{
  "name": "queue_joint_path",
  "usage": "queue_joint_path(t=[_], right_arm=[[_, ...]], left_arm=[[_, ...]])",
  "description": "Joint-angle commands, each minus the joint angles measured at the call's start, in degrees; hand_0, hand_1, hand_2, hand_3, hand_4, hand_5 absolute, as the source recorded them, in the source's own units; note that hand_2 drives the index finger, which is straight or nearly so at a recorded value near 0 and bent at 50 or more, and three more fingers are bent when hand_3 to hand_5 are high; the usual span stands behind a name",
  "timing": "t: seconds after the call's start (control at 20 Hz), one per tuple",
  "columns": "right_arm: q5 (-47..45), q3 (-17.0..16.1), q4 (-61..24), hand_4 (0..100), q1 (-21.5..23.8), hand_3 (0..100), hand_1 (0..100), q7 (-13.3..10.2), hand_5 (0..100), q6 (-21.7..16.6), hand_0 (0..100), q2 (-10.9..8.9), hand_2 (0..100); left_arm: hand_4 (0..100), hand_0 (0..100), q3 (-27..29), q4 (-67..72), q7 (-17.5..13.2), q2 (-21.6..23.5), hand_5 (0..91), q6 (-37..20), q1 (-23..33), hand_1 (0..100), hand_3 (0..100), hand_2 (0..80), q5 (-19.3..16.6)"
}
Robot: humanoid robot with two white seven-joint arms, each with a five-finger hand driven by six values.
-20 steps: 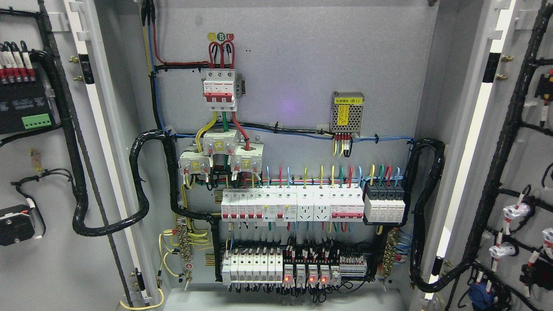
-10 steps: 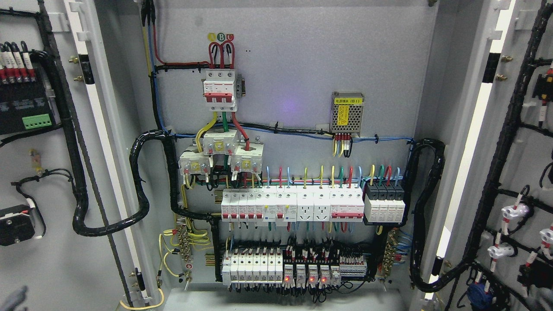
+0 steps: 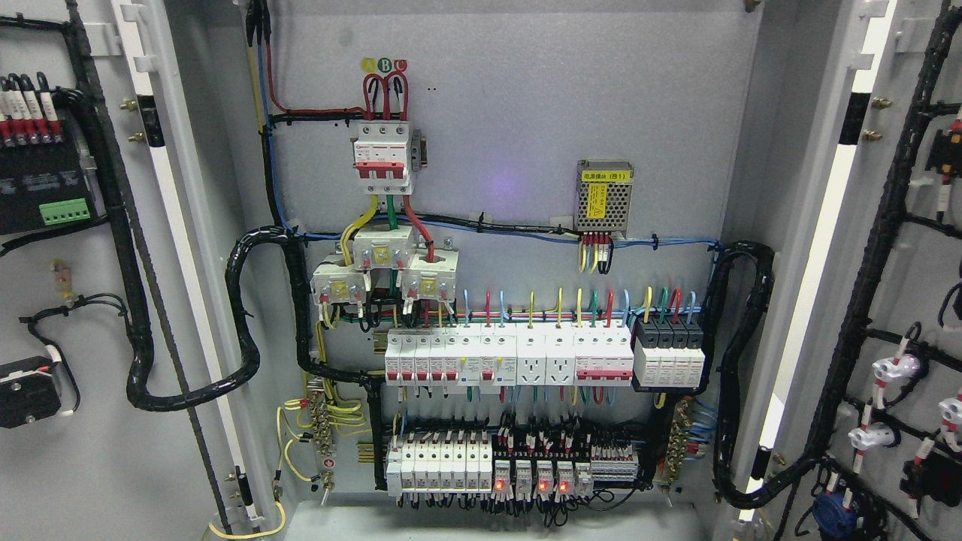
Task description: Open door with both hands
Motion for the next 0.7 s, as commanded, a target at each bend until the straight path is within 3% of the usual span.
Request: queue_joint_path(t=[0.0,0.1,0.2,0.4,0.55,0.65], right_arm=[[5.9,10.2,41.0,0,0.1,0,0,0.0,0,-0.2,0,6.97,0],[6.0,9.9,52.5,0,-0.7,0,0,-0.1,0,0.1,0,8.99,0],[6.0,9.8,64.4,0,-2.2,0,0,-0.1,0,0.5,0,10.40,0],[6.1,9.7,87.6,0,-7.4,0,0,-0.5,0,0.7,0,14.53,0],[6.1,9.5,92.3,0,-7.9,0,0,-1.4,0,6.1,0,16.12,0],[6.1,9.6,92.4,0,-7.9,0,0,-5.2,0,9.7,0,16.21,0]], left_arm=[[0,0,-6.9,54.8,0.2,-9.2,0.0,-49.5,-8.3,0,0,0.0,-1.4],[0,0,-6.8,70.0,0.2,-9.3,0.0,-44.5,-12.9,0,0,0.0,-1.3],[0,0,-6.5,77.6,0.1,-10.3,0.0,-33.0,-14.0,0,0,0.0,-1.2],[0,0,-6.4,79.6,0.1,-11.3,0.0,1.6,-14.2,0,0,0.0,0.2],[0,0,-6.3,78.9,0.1,-11.6,0.0,21.1,-14.2,0,0,0.0,0.4],[0,0,-6.3,78.2,0.1,-11.5,0.0,27.5,-14.2,0,0,0.0,0.5]])
